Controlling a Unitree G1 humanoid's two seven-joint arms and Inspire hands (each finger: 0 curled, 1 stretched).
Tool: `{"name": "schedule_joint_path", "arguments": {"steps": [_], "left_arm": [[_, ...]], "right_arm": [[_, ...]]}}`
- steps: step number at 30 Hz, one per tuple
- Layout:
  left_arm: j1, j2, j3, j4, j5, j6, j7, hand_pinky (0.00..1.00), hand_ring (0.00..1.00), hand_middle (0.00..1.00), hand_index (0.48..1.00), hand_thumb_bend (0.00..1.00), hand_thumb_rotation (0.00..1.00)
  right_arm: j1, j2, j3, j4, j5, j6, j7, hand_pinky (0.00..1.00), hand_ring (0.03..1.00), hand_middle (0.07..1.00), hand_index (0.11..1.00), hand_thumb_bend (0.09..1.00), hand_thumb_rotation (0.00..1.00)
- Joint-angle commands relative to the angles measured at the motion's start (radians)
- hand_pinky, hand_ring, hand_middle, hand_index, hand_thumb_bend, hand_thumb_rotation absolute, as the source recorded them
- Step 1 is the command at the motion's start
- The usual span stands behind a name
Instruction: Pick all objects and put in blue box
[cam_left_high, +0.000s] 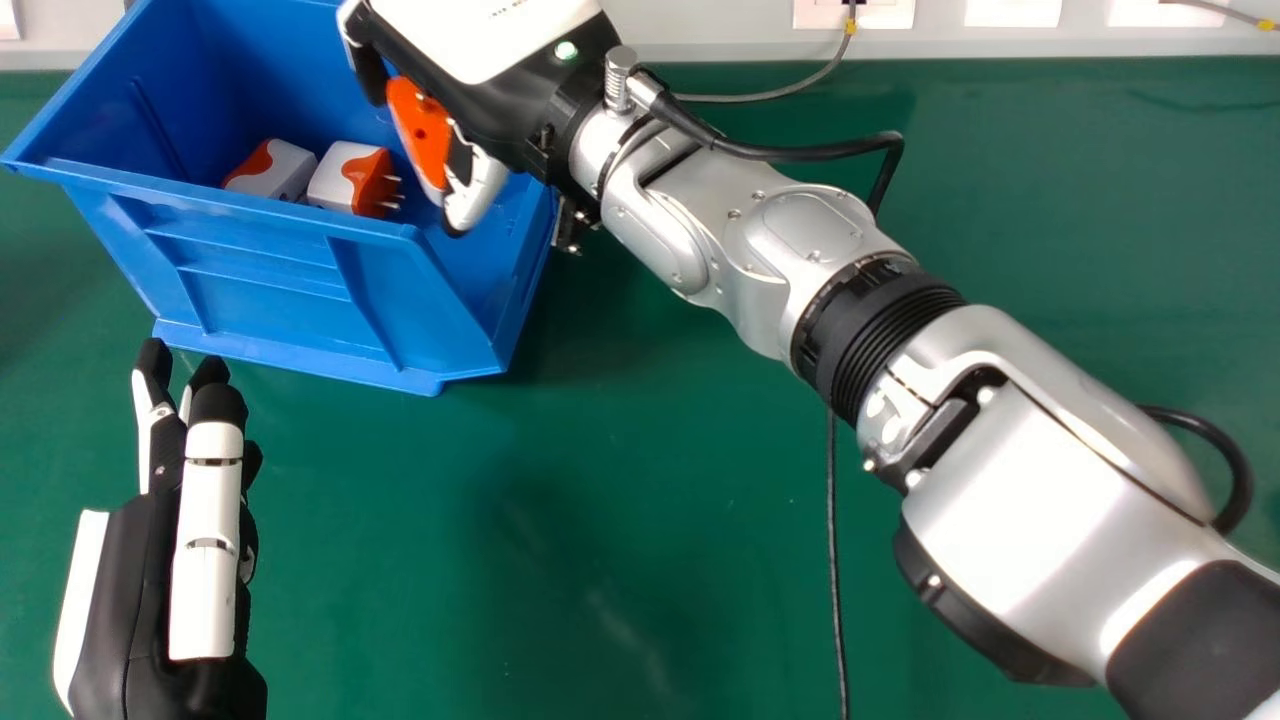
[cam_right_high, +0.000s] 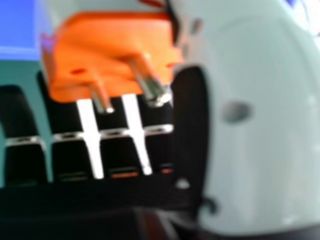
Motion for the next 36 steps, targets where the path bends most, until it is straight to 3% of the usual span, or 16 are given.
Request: {"name": "schedule_joint_path", "arguments": {"steps": [1, 3, 6, 7, 13, 21, 36], "left_arm": [[0.000, -0.003, -0.004, -0.016, 0.011, -0.024, 0.003, 1.00, 1.00, 1.00, 1.000, 0.39, 0.94], [-0.002, -0.002, -0.005, -0.011, 0.011, -0.026, 0.003, 1.00, 1.00, 1.00, 1.000, 0.39, 0.94], [-0.003, 0.000, -0.003, -0.002, 0.013, -0.030, 0.003, 1.00, 1.00, 1.00, 1.000, 0.39, 0.93], [-0.003, 0.000, -0.002, -0.001, 0.013, -0.030, 0.002, 1.00, 1.00, 1.00, 1.000, 0.39, 0.93], [-0.001, 0.001, -0.010, -0.019, 0.022, -0.012, 0.009, 1.00, 1.00, 1.00, 1.000, 0.40, 0.91], [-0.001, 0.004, -0.009, -0.018, 0.022, -0.001, 0.010, 1.00, 1.00, 1.00, 1.000, 0.41, 0.90], [-0.003, 0.008, -0.007, -0.022, 0.025, 0.003, 0.011, 1.00, 1.00, 1.00, 1.000, 0.42, 0.90]], "right_arm": [[-0.016, 0.005, -0.038, 0.002, 0.042, -0.027, -0.059, 0.38, 0.463, 0.542, 0.485, 0.497, 0.00], [-0.009, 0.009, -0.056, 0.007, 0.060, -0.039, -0.068, 0.38, 0.463, 0.542, 0.485, 0.497, 0.00], [0.009, 0.041, -0.118, 0.014, 0.122, -0.014, -0.053, 0.41, 0.575, 0.640, 0.591, 0.478, 0.00], [0.011, 0.048, -0.125, 0.015, 0.130, -0.005, -0.055, 0.46, 0.622, 0.680, 0.637, 0.511, 0.00], [0.009, 0.045, -0.104, 0.020, 0.101, 0.013, -0.086, 0.62, 0.784, 0.833, 0.798, 0.592, 0.00], [0.003, 0.045, -0.072, 0.023, 0.080, 0.055, -0.078, 0.74, 0.915, 0.968, 0.939, 0.595, 0.09], [0.009, 0.046, -0.064, 0.019, 0.077, 0.079, -0.082, 0.79, 0.960, 0.999, 0.973, 0.597, 0.12]]}}
